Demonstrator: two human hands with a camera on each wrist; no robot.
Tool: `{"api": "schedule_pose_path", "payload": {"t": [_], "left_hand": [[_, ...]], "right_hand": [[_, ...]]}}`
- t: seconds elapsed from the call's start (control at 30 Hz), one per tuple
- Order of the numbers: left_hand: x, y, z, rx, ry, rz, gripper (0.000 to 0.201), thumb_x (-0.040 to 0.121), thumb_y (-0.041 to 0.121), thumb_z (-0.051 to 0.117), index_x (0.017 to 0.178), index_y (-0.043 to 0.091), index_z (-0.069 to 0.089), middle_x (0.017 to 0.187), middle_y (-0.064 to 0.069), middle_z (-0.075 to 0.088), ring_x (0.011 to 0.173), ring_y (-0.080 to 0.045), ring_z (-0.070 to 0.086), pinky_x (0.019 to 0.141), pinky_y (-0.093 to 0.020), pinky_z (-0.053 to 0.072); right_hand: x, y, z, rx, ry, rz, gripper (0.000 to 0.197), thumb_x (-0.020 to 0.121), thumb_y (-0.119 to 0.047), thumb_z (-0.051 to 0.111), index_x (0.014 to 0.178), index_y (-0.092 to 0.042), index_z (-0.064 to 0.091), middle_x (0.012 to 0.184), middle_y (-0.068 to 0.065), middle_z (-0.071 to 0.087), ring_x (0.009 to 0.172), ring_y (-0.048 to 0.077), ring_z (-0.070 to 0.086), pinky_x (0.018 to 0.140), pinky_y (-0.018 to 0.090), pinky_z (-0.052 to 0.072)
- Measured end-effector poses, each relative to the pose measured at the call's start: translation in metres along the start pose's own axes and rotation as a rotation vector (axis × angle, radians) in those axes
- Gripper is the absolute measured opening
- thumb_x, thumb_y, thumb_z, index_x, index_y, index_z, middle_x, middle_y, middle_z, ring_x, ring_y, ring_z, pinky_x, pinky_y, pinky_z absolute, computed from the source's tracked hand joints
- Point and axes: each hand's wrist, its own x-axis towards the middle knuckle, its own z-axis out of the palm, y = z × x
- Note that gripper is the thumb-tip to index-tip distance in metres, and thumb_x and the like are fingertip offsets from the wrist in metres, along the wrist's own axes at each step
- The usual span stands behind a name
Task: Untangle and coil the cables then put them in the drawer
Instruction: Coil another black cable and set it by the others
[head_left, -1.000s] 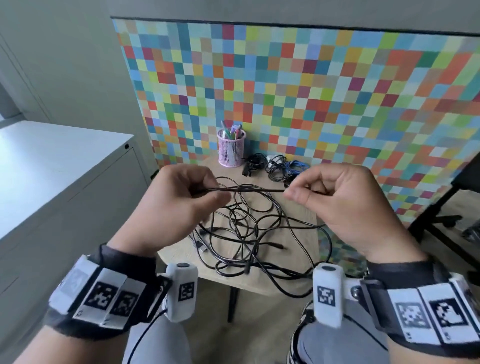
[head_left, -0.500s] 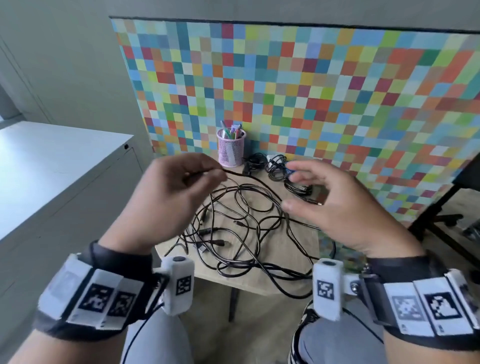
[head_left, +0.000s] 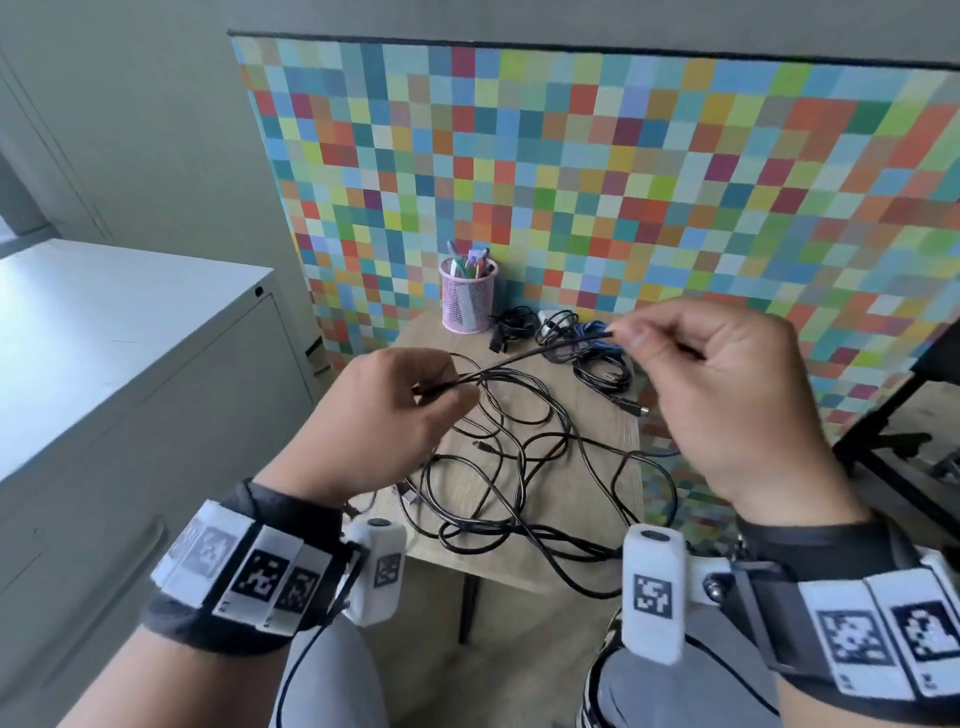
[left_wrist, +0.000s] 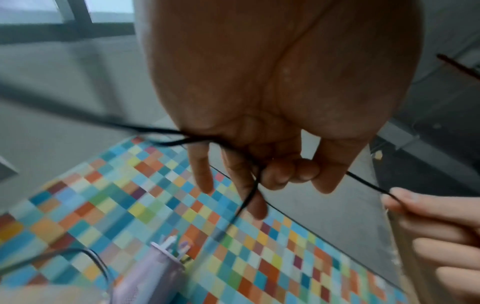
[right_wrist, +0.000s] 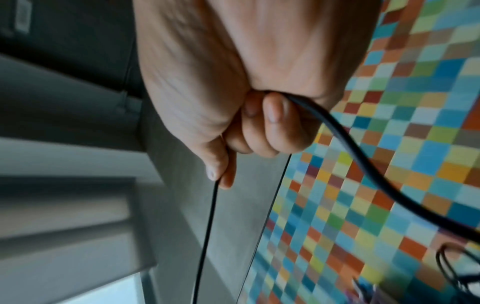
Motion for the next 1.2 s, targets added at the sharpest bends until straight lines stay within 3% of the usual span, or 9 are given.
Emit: {"api": "schedule_pose_path", "payload": {"t": [0.13,0.27,0.4,0.53,0.7,0.8,0.9,1.07,1.2], "left_hand": [[0.001,-0.004,-0.003,-0.026,-0.043,-0.06,0.03,0.094,0.038,0.069,0.073,0.017,0.066,0.073,0.005,0.062,0.07,-0.017,0.055,0.069,-0.036,0.047],[0.001,0.0,-0.007,-0.3,-0.145,-0.162,0.032,0.083,0.02,0.048,0.088,0.024,0.079,0.096,-0.012,0.07,0.088,-0.043,0.061,0.08,-0.051,0.05],[0.0,-0.005,-0.011,-0.007,-0.073,-0.103,0.039,0.096,0.008,0.058,0.102,0.039,0.079,0.092,0.014,0.064,0.073,-0.003,0.06,0.064,-0.016,0.045],[-0.002,-0.009,-0.023,-0.079,-0.028,-0.076,0.011,0.092,0.032,0.075,0.101,0.033,0.081,0.087,0.011,0.069,0.078,-0.006,0.067,0.074,-0.025,0.056],[-0.001,0.002,-0.014,-0.143,0.092,-0.077,0.007,0.091,0.03,0.076,0.09,0.026,0.081,0.081,0.023,0.069,0.067,-0.001,0.063,0.06,-0.009,0.045],[0.0,0.007,-0.007,-0.203,0.121,-0.058,0.004,0.091,0.029,0.077,0.089,0.028,0.08,0.082,0.013,0.071,0.074,-0.002,0.065,0.066,-0.011,0.048],[0.002,0.011,-0.003,-0.287,0.162,-0.059,0.006,0.093,0.029,0.076,0.088,0.028,0.079,0.085,0.004,0.072,0.079,-0.012,0.067,0.078,-0.031,0.058],[0.003,0.021,-0.003,-0.431,0.277,-0.032,0.009,0.094,0.032,0.075,0.091,0.025,0.079,0.086,-0.022,0.068,0.08,-0.041,0.063,0.076,-0.058,0.058],[0.004,0.026,-0.005,-0.506,0.312,-0.068,0.01,0.095,0.027,0.075,0.09,0.02,0.079,0.089,-0.034,0.063,0.07,-0.031,0.056,0.071,-0.062,0.054]], "right_hand": [[0.002,0.02,-0.011,-0.119,0.048,0.052,0.024,0.097,-0.018,0.072,0.084,-0.038,0.072,0.088,-0.021,0.075,0.078,0.0,0.069,0.072,0.011,0.051],[-0.001,0.04,-0.013,-0.252,0.034,0.174,0.02,0.097,-0.022,0.071,0.083,-0.035,0.073,0.082,-0.02,0.073,0.082,-0.006,0.067,0.071,0.008,0.047],[0.001,0.043,-0.032,-0.287,0.229,0.197,0.015,0.1,-0.023,0.067,0.088,-0.03,0.071,0.086,-0.02,0.068,0.072,-0.004,0.062,0.069,0.015,0.045],[0.005,0.045,-0.043,-0.365,0.17,0.297,0.015,0.099,-0.023,0.067,0.087,-0.026,0.074,0.085,-0.02,0.067,0.078,0.01,0.062,0.07,0.016,0.042],[-0.001,0.041,-0.02,-0.521,-0.065,0.337,0.012,0.089,-0.025,0.078,0.091,-0.035,0.072,0.097,-0.023,0.063,0.104,0.016,0.065,0.095,0.037,0.049],[-0.005,0.033,0.0,-0.672,-0.054,0.104,0.039,0.081,-0.028,0.082,0.116,-0.039,0.067,0.122,-0.013,0.06,0.127,0.022,0.051,0.117,0.069,0.025],[-0.005,0.025,0.015,-0.625,-0.077,-0.062,0.055,0.081,-0.025,0.082,0.131,-0.034,0.06,0.13,-0.019,0.055,0.139,0.022,0.045,0.12,0.072,0.003],[-0.008,0.03,0.032,-0.188,0.048,-0.143,0.034,0.089,-0.012,0.077,0.122,-0.017,0.073,0.145,-0.004,0.06,0.143,0.012,0.049,0.12,0.043,0.039],[-0.015,0.026,0.045,0.0,0.063,-0.043,0.004,0.091,-0.024,0.077,0.093,-0.021,0.078,0.105,-0.002,0.072,0.102,0.015,0.07,0.087,0.042,0.06]]}}
